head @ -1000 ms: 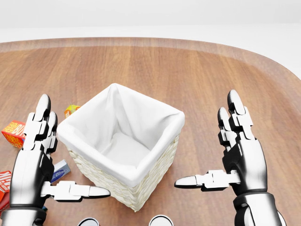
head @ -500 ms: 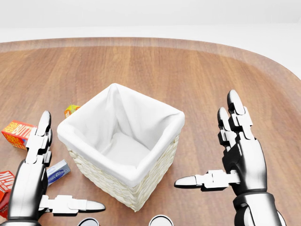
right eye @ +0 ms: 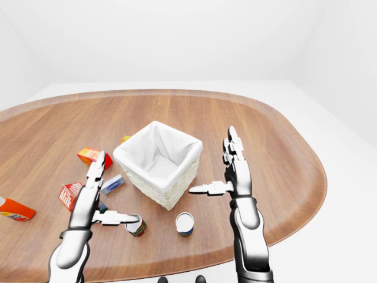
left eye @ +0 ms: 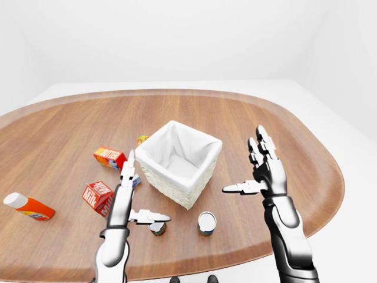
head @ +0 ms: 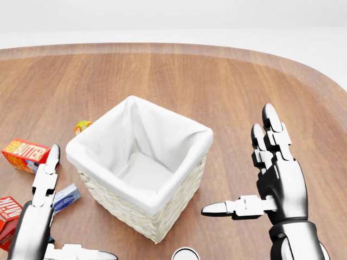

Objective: Pick up the tomato sauce, and put it in the basket.

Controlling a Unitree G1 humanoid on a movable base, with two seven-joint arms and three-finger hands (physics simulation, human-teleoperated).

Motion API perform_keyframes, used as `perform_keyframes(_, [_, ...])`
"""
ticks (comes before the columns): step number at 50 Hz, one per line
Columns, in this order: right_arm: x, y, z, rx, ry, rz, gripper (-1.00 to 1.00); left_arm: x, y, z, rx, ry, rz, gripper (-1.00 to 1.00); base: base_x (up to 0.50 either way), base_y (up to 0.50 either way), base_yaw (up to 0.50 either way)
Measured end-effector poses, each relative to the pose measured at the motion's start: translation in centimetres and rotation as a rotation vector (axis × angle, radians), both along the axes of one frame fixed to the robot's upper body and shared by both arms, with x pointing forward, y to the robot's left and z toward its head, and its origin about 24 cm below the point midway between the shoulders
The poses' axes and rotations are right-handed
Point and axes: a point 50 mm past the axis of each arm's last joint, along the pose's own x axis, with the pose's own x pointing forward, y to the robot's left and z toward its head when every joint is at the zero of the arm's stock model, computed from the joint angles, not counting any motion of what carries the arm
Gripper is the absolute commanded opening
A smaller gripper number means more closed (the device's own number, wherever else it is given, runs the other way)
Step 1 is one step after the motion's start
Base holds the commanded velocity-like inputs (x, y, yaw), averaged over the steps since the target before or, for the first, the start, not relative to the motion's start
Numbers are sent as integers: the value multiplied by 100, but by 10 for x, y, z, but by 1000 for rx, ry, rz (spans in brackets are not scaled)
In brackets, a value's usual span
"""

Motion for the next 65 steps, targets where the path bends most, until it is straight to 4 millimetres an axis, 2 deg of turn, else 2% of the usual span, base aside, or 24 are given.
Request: perform_keyframes(65, [1,0,-4,-2,18,-1,100,-14,-6,-24,152,40,-5,100,0,0,0])
